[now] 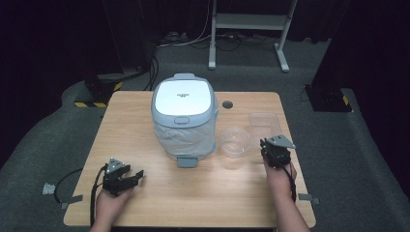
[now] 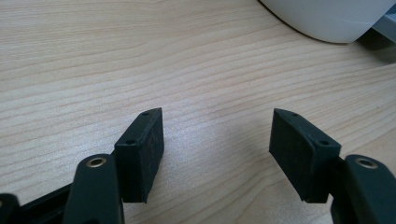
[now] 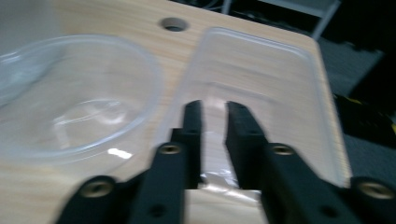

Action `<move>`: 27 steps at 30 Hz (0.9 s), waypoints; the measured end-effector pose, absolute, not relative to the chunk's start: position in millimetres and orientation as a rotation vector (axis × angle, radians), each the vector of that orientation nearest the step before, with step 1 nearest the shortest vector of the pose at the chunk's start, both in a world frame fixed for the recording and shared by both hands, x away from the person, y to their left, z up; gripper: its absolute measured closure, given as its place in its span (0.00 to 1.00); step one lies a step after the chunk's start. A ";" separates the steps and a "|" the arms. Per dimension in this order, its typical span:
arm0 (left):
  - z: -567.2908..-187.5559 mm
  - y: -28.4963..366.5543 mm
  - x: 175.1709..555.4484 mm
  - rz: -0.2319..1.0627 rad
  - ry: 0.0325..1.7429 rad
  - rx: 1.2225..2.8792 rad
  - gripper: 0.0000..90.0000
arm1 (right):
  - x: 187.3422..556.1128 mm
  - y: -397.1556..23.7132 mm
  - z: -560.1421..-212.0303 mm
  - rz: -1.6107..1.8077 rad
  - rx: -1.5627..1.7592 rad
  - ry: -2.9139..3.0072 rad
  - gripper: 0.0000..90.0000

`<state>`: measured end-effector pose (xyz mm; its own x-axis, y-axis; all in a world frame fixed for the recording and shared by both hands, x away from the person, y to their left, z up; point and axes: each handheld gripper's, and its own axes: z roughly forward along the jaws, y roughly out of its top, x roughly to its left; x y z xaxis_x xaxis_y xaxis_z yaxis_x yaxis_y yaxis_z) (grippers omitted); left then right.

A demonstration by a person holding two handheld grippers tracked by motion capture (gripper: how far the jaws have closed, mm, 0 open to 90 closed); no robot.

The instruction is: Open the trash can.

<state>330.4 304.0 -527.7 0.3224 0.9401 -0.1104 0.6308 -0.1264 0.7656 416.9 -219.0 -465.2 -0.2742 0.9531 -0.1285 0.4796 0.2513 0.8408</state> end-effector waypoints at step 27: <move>-527.6 303.6 330.0 0.535 1.385 1.857 0.39 | 361.3 -205.6 -473.5 1.017 1.341 2.010 0.55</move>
